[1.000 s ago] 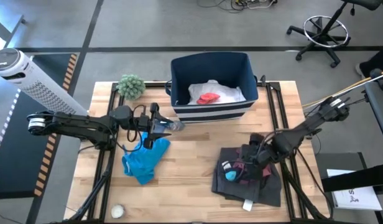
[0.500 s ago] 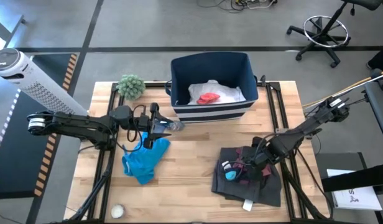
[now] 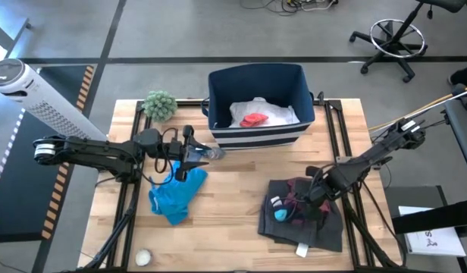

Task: Sort clothes
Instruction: Put the red underwear into the blue laundry bin

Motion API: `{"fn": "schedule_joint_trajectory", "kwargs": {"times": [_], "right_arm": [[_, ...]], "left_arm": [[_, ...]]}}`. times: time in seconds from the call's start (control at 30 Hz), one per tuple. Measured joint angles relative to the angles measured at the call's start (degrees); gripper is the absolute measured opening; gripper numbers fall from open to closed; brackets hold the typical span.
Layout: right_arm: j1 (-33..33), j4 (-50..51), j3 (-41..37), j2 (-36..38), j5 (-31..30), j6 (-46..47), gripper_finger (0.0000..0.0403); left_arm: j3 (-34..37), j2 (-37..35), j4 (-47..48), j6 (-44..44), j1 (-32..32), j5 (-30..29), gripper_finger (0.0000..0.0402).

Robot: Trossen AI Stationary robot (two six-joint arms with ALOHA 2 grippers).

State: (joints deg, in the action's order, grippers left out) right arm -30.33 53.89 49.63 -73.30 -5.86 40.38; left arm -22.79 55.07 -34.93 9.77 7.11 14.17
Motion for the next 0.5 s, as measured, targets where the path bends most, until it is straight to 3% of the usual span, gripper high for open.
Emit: {"fn": "schedule_joint_trajectory", "kwargs": {"times": [0.2,0.5], "right_arm": [[0.09,1.23,7.26,0.0,-4.94,-3.47,0.0002],[1.91,0.51,22.62,0.02,-19.32,-17.04,0.0]], "left_arm": [[0.0,0.0,-0.01,0.23,0.0,-0.02,0.0206],[-0.01,0.0,-0.03,0.56,-0.02,-0.02,0.0192]]}}
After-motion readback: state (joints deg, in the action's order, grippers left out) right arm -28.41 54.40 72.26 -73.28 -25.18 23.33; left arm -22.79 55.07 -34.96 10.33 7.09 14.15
